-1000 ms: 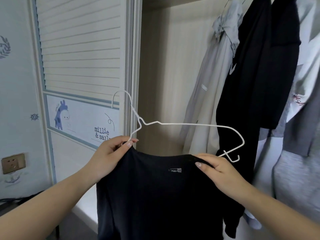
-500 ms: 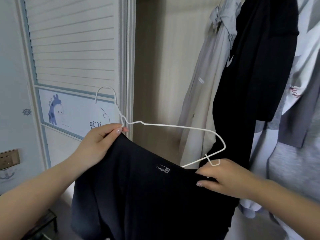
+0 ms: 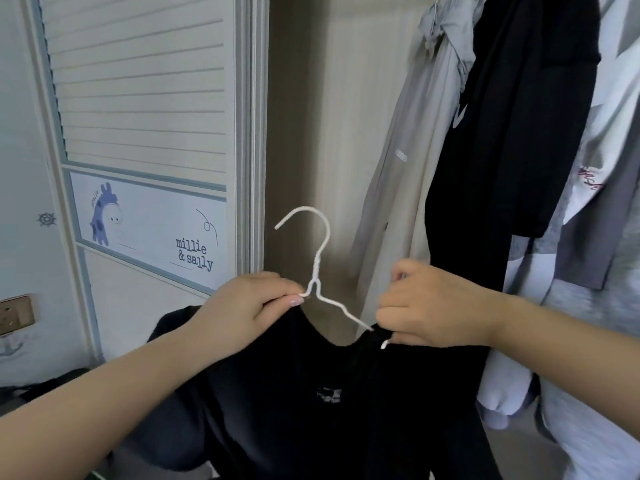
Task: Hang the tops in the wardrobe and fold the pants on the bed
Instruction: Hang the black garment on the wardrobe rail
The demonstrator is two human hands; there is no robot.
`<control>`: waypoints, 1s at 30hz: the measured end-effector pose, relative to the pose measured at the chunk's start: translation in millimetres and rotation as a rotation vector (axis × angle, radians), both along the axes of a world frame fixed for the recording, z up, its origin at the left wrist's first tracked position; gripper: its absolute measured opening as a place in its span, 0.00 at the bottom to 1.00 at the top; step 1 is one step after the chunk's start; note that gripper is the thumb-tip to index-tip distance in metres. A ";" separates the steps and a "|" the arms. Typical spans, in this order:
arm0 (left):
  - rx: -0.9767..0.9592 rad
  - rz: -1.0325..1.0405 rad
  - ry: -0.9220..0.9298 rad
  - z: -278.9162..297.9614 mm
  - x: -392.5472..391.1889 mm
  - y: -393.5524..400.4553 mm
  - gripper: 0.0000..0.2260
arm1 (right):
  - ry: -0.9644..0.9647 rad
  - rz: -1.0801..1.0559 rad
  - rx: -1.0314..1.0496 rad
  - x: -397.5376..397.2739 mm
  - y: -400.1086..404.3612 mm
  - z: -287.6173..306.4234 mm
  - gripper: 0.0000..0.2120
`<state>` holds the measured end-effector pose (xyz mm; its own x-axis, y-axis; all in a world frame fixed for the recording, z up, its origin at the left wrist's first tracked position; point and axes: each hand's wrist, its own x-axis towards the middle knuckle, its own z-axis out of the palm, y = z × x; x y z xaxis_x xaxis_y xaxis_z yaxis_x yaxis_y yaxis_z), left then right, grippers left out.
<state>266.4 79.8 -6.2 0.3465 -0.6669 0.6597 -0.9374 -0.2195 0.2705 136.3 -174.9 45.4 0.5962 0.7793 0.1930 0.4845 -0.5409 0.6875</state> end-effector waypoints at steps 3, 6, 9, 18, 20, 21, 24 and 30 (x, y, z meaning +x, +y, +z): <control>-0.112 -0.039 0.025 7.9 -10.0 -14.8 0.10 | 0.037 0.010 0.078 3.0 15.2 -1.7 0.09; -0.157 -0.015 0.044 7.9 -7.7 -8.6 0.12 | 0.086 -0.080 0.197 -1.3 11.1 -1.2 0.10; -0.115 0.113 0.020 7.2 8.4 10.4 0.12 | 0.071 -0.177 0.237 -12.0 -6.7 4.7 0.10; -0.060 0.172 -0.125 16.2 27.4 15.0 0.20 | 0.230 -0.277 0.519 -26.7 -23.7 -2.3 0.04; -0.007 0.118 -0.192 15.8 26.6 10.3 0.19 | 0.262 -0.295 0.543 -25.9 -17.2 -2.6 0.07; -0.007 0.100 -0.213 14.9 27.7 9.3 0.18 | 0.291 -0.304 0.580 -26.6 -16.6 -3.1 0.09; -0.075 0.119 -0.199 11.3 38.8 12.4 0.14 | 0.350 -0.349 0.831 -32.4 -22.2 -6.9 0.20; -0.216 0.119 -0.043 8.5 47.9 11.2 0.12 | 0.927 -0.475 1.349 -41.5 -17.1 0.3 0.20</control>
<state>314.3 91.0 2.3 0.3823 -0.4654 0.7983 -0.9202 -0.2704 0.2831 94.8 -191.9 45.7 0.9951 0.0992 -0.0016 0.0651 -0.6645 -0.7445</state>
